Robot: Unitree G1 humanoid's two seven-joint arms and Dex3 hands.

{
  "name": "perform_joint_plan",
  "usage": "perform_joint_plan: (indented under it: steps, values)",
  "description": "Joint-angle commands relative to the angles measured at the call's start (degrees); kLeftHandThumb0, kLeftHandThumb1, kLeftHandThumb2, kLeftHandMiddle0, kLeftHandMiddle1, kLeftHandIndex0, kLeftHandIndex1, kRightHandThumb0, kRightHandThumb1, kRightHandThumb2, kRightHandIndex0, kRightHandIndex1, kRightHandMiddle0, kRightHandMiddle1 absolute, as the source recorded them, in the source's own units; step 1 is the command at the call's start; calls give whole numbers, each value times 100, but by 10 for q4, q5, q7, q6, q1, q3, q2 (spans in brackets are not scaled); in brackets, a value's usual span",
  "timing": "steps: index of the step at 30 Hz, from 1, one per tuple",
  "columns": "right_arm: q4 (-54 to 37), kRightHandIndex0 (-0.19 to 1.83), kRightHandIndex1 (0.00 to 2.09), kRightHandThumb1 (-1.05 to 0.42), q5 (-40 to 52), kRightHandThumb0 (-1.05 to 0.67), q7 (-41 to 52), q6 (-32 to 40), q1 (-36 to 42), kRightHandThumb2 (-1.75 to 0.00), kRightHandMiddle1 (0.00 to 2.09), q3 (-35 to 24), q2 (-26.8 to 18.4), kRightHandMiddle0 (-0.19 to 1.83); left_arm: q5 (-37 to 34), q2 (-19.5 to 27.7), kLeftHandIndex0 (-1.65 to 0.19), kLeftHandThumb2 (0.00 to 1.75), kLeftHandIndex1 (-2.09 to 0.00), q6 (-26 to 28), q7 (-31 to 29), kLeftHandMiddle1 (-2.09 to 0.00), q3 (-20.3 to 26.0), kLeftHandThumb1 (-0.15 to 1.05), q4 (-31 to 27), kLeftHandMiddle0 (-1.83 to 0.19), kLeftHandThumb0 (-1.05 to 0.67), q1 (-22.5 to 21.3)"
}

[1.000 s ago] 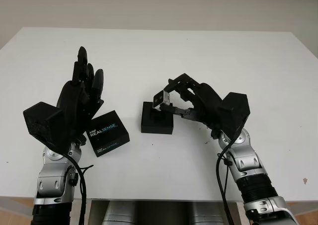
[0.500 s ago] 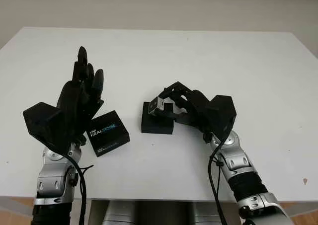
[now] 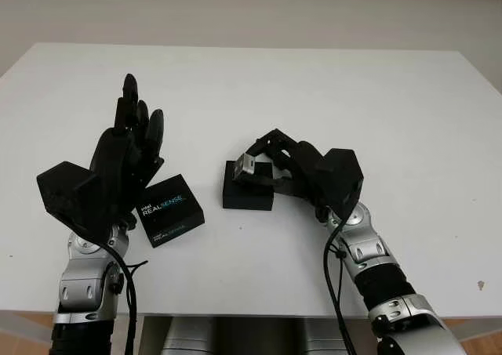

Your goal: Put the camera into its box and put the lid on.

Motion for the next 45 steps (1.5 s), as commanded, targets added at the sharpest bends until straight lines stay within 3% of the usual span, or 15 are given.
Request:
perform_joint_plan:
  steps: [1,19,29,41,43,45]
  values:
    - [-1,20,5,-93,-2,-44,1,-5,-5,-5,176,2,3,34,0,-1,19,50,0,-5,1,0,0,105,-7,19,-73,6]
    - [-37,23,7,-91,-108,-42,-27,-74,4,-5,175,49,-46,36,-1,1,19,50,0,4,1,0,0,105,-16,19,-74,9]
    - [-77,26,7,-92,-135,-39,-49,-49,23,-6,171,52,-51,35,1,3,19,49,0,6,1,-2,1,105,-18,19,-75,9]
    - [-138,29,8,-94,-225,-42,-72,8,37,-6,162,98,-63,33,-3,8,19,50,0,7,-6,0,4,105,-19,19,-74,8]
    - [-149,26,6,-95,-244,-47,-69,14,37,-6,144,109,-72,20,-4,8,19,50,0,6,-6,0,4,105,-19,19,-75,8]
    - [-161,20,4,-96,-266,-51,-64,21,36,-6,111,120,-83,13,-4,8,19,49,0,6,-7,0,5,105,-20,19,-75,8]
